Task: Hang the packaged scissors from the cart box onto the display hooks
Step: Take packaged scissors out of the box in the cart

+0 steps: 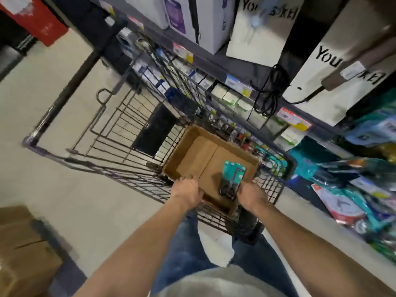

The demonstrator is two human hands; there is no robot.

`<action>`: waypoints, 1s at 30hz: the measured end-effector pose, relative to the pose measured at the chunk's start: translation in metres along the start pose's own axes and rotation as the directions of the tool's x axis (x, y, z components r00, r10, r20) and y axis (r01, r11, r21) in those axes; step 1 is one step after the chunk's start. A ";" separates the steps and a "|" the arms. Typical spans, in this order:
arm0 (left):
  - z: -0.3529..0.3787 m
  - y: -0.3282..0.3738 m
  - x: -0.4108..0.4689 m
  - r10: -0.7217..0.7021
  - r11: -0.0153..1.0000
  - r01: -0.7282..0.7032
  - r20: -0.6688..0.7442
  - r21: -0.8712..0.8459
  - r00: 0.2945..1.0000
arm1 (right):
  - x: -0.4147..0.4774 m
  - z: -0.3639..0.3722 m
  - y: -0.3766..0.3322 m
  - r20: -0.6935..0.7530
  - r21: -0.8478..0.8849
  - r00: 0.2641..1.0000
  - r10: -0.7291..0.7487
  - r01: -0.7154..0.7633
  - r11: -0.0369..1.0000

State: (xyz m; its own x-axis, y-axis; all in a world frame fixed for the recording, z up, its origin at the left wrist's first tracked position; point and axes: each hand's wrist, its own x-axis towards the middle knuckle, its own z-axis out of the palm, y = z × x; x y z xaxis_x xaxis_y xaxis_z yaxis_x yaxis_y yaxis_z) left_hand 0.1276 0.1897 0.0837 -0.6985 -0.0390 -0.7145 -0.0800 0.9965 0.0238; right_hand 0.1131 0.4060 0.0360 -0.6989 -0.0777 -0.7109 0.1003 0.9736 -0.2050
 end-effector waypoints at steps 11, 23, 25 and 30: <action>-0.007 -0.056 0.096 0.236 0.969 -0.242 0.093 0.050 0.967 | 0.013 0.045 -0.065 0.018 0.058 0.934 0.356 -0.356 0.933; 0.045 -0.065 0.157 0.335 0.930 -0.345 0.093 0.126 0.938 | 0.083 0.115 -0.048 0.008 0.436 0.855 0.519 -0.470 0.767; 0.059 -0.063 0.170 0.327 0.940 -0.332 0.071 0.074 0.942 | 0.100 0.125 -0.044 0.019 0.489 0.846 0.533 -0.473 0.733; 0.094 -0.056 0.202 0.321 0.941 -0.328 0.095 0.077 0.942 | 0.135 0.157 -0.032 0.059 0.613 0.811 0.581 -0.489 0.620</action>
State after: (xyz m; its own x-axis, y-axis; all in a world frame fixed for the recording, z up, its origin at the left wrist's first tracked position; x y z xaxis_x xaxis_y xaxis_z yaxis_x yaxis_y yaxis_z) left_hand 0.0579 0.1334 -0.1280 -0.6164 0.2900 -0.7321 0.2085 0.9566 0.2035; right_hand 0.1265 0.3304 -0.1595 -0.4671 0.4903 -0.7358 0.8382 0.5106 -0.1918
